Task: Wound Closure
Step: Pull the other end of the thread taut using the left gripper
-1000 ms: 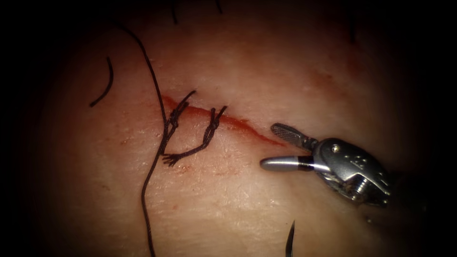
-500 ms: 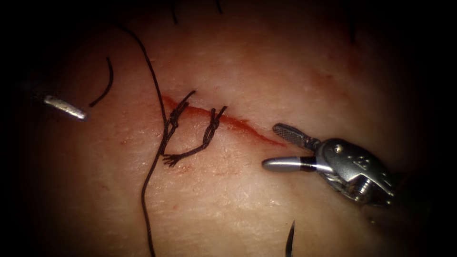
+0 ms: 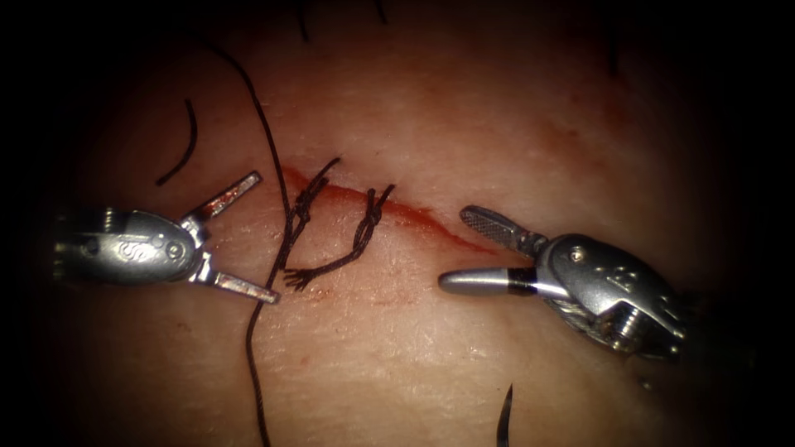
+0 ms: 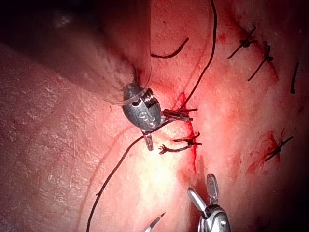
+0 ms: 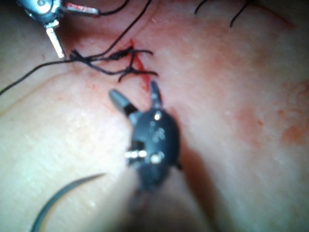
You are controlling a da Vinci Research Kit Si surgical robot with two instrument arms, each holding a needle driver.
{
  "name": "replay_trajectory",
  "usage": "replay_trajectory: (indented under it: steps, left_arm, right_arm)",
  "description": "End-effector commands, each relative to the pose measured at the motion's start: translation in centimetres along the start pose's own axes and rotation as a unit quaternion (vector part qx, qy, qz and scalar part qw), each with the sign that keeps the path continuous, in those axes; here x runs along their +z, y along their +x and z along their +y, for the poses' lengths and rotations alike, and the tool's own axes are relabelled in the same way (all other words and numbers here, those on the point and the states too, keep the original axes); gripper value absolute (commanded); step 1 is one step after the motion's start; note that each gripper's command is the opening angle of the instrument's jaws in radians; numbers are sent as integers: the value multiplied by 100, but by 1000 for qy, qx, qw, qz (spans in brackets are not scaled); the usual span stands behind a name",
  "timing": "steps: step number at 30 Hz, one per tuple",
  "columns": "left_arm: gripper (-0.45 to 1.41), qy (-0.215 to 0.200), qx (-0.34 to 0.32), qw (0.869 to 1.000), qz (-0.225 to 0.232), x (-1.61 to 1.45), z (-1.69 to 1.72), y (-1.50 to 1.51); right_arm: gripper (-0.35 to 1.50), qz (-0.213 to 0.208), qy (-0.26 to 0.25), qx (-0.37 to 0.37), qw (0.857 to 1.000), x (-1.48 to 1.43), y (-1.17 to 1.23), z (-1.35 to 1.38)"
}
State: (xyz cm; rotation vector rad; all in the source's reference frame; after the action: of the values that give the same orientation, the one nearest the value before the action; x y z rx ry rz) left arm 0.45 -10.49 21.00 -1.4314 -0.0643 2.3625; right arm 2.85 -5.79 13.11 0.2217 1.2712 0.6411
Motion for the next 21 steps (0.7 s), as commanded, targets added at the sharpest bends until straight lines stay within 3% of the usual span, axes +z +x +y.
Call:
replay_trajectory:
  steps: [1,15,18,21]
  left_arm:
    - [101,-2,-1,1000,2,8,10,-5]
    - [96,-15,2,1000,10,19,13,-1]
    - [84,-20,3,1000,18,24,16,1]
    - [57,-24,2,999,22,26,17,1]
  right_arm:
    - [136,1,1,0,1000,10,-5,0]
    - [136,-1,-1,0,1000,14,-5,-1]
    - [136,-1,-1,0,1000,15,-5,-2]
    - [136,-1,-2,0,1000,17,-5,-2]
